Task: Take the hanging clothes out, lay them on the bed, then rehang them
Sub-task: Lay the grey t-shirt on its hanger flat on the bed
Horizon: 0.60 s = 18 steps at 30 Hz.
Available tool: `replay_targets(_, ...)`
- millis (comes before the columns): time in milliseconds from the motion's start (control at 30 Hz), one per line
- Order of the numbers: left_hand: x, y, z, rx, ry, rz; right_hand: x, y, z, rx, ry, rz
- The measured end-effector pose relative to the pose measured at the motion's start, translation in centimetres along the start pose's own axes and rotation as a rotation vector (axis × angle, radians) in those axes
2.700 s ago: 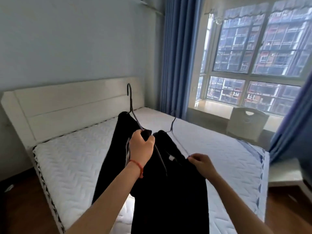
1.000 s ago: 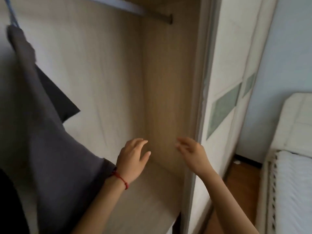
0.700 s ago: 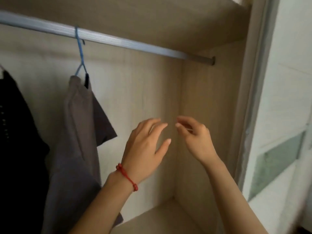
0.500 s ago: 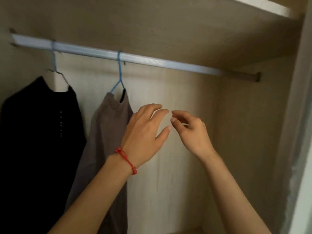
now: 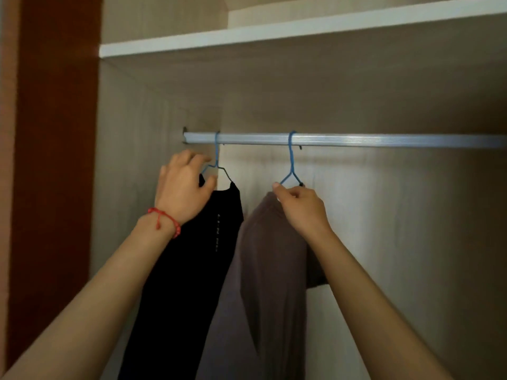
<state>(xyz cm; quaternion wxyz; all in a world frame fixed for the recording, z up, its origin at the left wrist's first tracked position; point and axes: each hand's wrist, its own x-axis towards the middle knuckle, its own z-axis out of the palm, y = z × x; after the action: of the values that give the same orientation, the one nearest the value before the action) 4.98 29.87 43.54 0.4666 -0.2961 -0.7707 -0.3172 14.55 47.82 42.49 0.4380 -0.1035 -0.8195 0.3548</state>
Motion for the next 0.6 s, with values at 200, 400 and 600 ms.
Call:
replay_targets(200,3.1,-4.9,2.4,0.054,-0.313,-0.290,2.0,-0.7,2.9,-0.051,-0.093,0.110)
replay_targets(400,3.9,-7.1,4.1,0.070,-0.371,-0.354,3.0,-0.8,3.4,-0.089,-0.062,0.096)
replay_targets(600,4.9,-7.1,4.6,-0.041,-0.207,-0.336,3.6,-0.5,3.1,0.023,0.048,0.033)
